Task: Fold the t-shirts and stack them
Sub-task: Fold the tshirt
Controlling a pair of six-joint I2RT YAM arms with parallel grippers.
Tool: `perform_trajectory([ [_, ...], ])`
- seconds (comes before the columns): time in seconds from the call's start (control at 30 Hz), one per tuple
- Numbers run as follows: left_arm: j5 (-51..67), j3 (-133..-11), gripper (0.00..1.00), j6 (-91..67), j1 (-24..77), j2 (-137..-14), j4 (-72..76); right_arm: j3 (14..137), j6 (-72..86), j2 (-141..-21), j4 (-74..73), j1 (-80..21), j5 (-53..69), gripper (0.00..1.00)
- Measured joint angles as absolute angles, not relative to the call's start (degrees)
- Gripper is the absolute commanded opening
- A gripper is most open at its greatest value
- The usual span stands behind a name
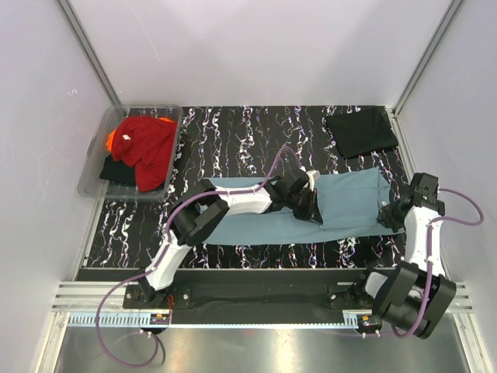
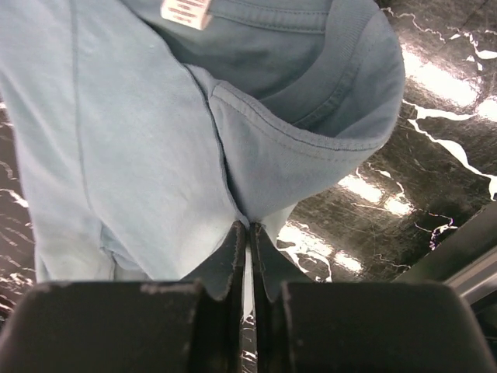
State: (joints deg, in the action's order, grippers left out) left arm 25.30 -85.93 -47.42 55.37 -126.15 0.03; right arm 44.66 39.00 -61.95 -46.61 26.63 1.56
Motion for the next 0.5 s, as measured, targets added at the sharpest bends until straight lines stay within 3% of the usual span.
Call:
perform_trajectory([
  [0.13, 25.52, -85.93, 0.03, -47.46, 55.37, -126.17, -0.38, 44.23, 39.13, -65.12, -46.57, 26.63, 1.41, 0.21],
  [0.3, 25.82, -85.95, 0.0, -47.46, 55.37, -126.17, -0.43, 43.81, 39.31, -68.86, -46.61, 26.63, 0.56, 0.26],
  [0.37, 26.0, -86.04, 0.0, -47.48, 55.37, -126.17, -0.51, 43.81, 39.31, -69.43, -46.61, 26.63, 0.54, 0.2],
  [0.47, 26.37, -86.37, 0.0, -47.64, 55.37, -126.17, -0.45, 43.81, 39.09, -69.47, -46.59, 26.63, 0.58, 0.0],
  [0.5, 26.44, -86.46, 0.0, -47.66, 55.37, -126.17, -0.45, 43.81, 39.11, -69.47, -46.57, 26.63, 0.6, 0.0],
])
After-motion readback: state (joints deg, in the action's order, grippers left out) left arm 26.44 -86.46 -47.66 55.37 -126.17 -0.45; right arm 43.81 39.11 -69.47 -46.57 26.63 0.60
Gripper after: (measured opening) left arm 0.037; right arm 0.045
